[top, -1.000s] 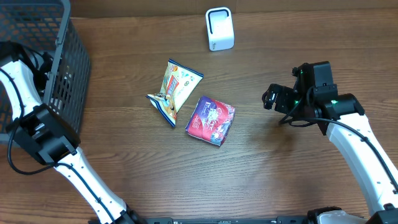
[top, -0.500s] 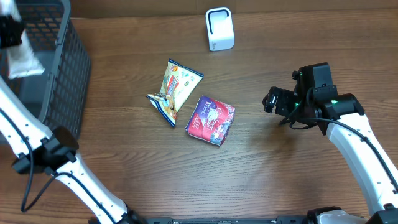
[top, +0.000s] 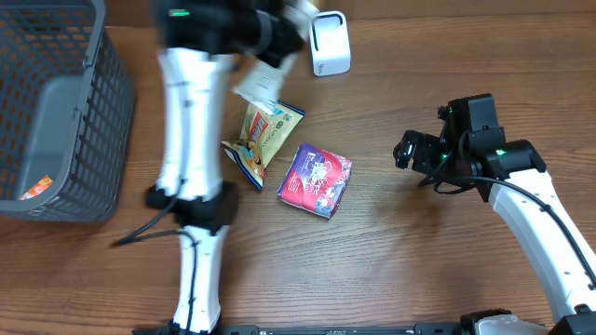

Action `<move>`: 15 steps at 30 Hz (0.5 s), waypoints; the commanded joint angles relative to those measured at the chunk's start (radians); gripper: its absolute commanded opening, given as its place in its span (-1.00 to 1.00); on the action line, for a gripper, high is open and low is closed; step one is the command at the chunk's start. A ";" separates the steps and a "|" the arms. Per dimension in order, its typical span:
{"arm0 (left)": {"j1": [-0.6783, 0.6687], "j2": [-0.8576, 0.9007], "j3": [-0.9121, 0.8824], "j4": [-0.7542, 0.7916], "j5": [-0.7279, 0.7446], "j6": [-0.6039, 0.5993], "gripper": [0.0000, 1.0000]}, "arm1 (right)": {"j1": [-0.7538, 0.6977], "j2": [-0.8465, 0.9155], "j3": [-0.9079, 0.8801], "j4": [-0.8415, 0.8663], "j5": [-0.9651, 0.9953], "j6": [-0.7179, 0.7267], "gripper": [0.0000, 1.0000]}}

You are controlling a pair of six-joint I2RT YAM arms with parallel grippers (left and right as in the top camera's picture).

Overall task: Scan the item barcode
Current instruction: 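Lift the white tube out and place it on the snack bag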

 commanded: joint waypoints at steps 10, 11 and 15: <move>-0.278 0.394 -0.011 -0.068 -0.899 -0.362 -0.92 | 0.003 -0.001 0.014 0.004 0.090 -0.076 1.00; -0.302 0.394 -0.016 -0.068 -0.999 -0.422 -0.92 | 0.003 -0.001 0.015 0.005 0.089 -0.079 1.00; -0.366 0.394 -0.140 -0.068 -1.108 -0.507 -0.86 | 0.003 -0.001 0.015 0.005 0.089 -0.079 1.00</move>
